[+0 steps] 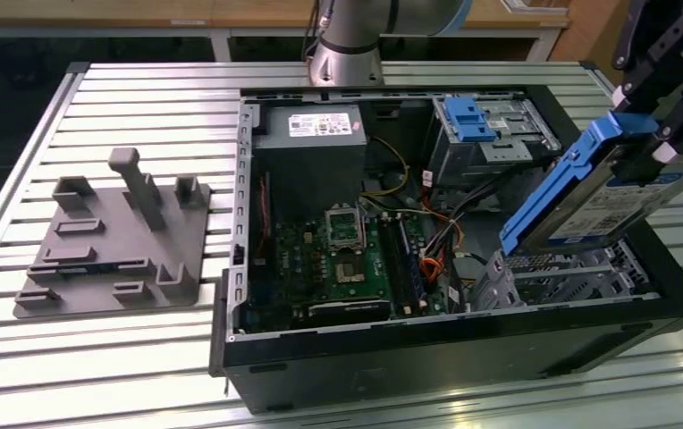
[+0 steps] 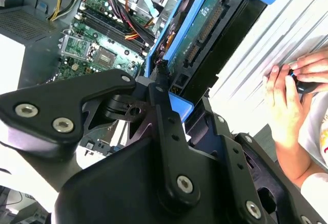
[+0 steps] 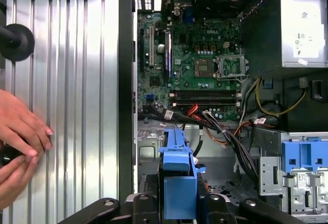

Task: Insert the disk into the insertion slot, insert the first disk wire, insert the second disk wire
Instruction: 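Insert the disk into the insertion slot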

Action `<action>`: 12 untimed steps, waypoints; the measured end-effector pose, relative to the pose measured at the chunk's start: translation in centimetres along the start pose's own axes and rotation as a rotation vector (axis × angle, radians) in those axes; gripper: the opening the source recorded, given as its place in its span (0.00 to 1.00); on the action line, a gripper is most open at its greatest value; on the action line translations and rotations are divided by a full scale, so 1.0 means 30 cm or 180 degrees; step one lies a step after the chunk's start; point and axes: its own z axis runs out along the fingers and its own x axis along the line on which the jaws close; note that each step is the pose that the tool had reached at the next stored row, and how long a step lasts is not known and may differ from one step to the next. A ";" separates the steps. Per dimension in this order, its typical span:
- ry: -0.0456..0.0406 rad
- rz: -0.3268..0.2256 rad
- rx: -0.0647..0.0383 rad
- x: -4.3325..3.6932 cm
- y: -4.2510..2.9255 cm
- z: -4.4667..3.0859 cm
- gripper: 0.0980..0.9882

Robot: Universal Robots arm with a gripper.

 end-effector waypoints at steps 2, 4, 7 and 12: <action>-0.0001 0.0000 0.0010 0.000 0.000 0.002 0.30; 0.0000 0.0002 0.0015 0.000 -0.001 0.003 0.30; 0.0000 0.0005 0.0020 0.000 -0.003 0.006 0.30; -0.0001 0.0013 0.0022 0.000 -0.017 0.010 0.30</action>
